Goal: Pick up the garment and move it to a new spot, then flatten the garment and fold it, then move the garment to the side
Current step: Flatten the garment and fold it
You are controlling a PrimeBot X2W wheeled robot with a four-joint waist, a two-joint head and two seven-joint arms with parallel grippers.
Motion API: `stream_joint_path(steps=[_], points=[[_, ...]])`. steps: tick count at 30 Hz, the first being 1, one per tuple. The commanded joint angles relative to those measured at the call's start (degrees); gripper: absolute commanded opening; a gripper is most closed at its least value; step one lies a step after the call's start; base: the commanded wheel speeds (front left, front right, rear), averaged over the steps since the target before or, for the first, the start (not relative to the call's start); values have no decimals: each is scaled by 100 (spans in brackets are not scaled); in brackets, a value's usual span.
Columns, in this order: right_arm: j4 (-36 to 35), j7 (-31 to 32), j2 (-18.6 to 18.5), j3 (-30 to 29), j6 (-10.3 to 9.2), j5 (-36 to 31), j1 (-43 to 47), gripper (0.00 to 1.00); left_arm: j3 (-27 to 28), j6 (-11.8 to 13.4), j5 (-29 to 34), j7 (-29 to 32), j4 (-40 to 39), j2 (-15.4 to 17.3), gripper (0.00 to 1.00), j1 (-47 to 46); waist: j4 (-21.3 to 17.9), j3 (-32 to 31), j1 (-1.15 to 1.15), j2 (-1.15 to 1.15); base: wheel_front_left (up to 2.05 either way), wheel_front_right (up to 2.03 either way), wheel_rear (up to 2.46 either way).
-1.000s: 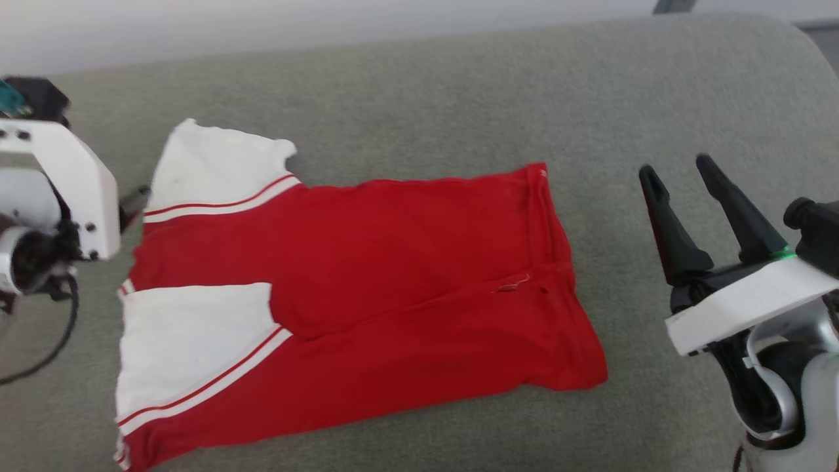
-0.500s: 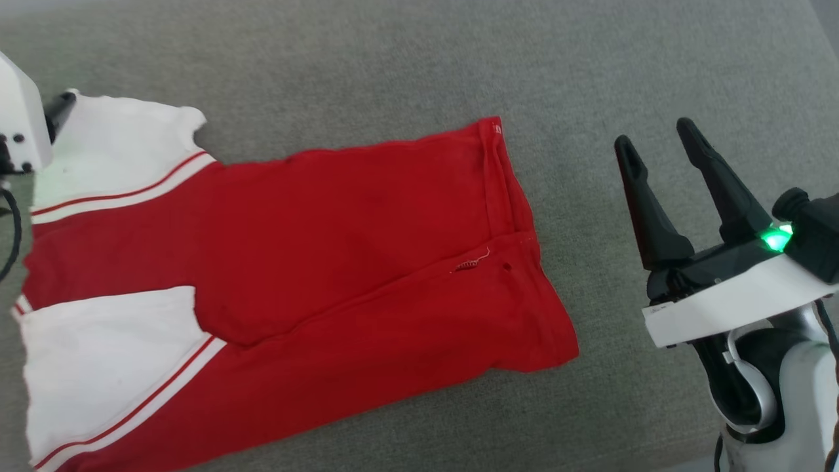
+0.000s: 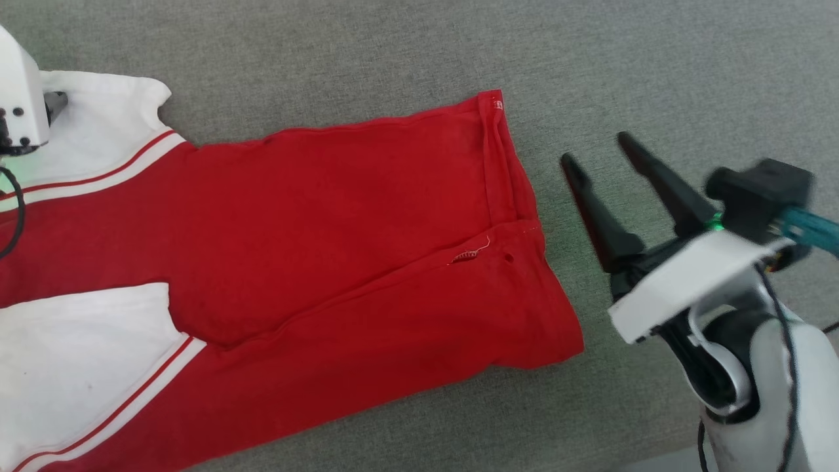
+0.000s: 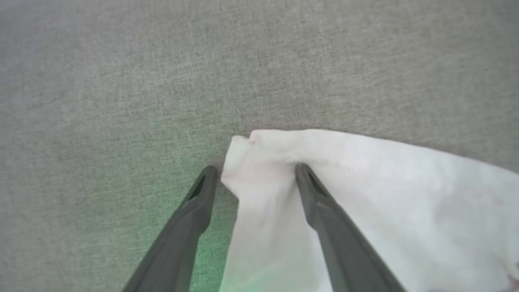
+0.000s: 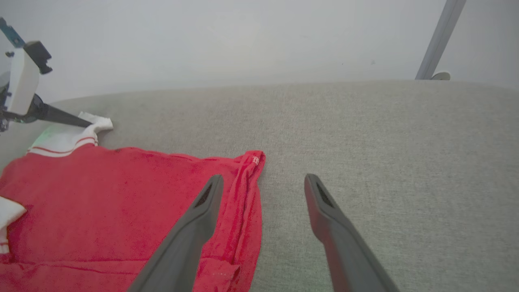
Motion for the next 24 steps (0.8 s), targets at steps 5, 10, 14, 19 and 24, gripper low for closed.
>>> stream_joint_path(steps=[5, 10, 14, 19, 24], points=[[446, 834, -193, 295, -4, 254, -604, 100, -202, -48, 41, 459, 487, -252, 0, 93, 46, 107, 0, 0, 0, 0, 0], [1079, 1704, -212, 518, -4, 533, -1500, 100, -259, -137, 69, 505, 630, -466, 0, -143, 105, 206, 0, 0, 0, 0, 0], [1734, 2206, -113, 705, -4, 588, -2291, 100, -263, -177, 88, 402, 724, -589, 0, -302, 171, 293, 0, 0, 0, 0, 0], [2722, 2745, -22, 889, -4, 552, -3031, 100, -283, -227, 106, 271, 841, -741, 0, -451, 275, 359, 0, 0, 0, 0, 0], [3686, 3295, 131, 1105, -4, 596, -3432, 100, -280, -292, 78, 171, 946, -834, 0, -554, 357, 388, 0, 0, 0, 0, 0]])
